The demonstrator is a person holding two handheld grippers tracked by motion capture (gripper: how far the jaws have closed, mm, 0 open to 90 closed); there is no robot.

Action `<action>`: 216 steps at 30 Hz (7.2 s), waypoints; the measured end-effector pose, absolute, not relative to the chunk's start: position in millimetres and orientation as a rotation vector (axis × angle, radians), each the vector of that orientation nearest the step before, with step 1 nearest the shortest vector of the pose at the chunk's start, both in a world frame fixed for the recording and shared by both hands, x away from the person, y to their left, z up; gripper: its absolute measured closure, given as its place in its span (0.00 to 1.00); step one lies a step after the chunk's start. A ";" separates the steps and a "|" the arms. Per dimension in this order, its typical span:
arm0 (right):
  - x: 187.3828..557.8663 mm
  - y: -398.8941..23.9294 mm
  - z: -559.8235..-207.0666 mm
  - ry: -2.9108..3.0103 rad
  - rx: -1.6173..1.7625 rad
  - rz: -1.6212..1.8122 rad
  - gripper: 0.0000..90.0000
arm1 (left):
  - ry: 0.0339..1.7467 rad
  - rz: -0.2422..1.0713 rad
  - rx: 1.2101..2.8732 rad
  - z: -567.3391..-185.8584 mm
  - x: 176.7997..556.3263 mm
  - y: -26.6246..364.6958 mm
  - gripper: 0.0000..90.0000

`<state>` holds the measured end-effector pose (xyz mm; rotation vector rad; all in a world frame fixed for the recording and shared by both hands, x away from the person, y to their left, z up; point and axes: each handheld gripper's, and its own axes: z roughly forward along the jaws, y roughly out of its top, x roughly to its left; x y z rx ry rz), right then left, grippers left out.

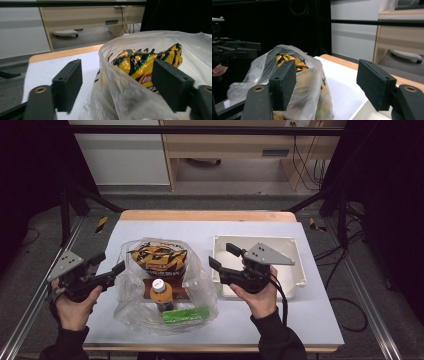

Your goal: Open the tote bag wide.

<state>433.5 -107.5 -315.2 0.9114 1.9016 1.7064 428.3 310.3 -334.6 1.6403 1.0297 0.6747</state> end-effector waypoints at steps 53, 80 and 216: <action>495.9 -63.3 -374.4 2.005 1.060 1.482 1.00 | 1.089 0.720 1.686 -362.7 474.3 306.4 1.00; 506.1 -37.6 -427.4 2.258 1.092 1.227 0.97 | 1.223 0.600 1.914 -452.3 491.2 303.4 1.00; 410.6 -107.3 -425.4 2.127 1.037 1.738 0.84 | 1.104 0.503 1.904 -438.8 399.1 288.6 0.98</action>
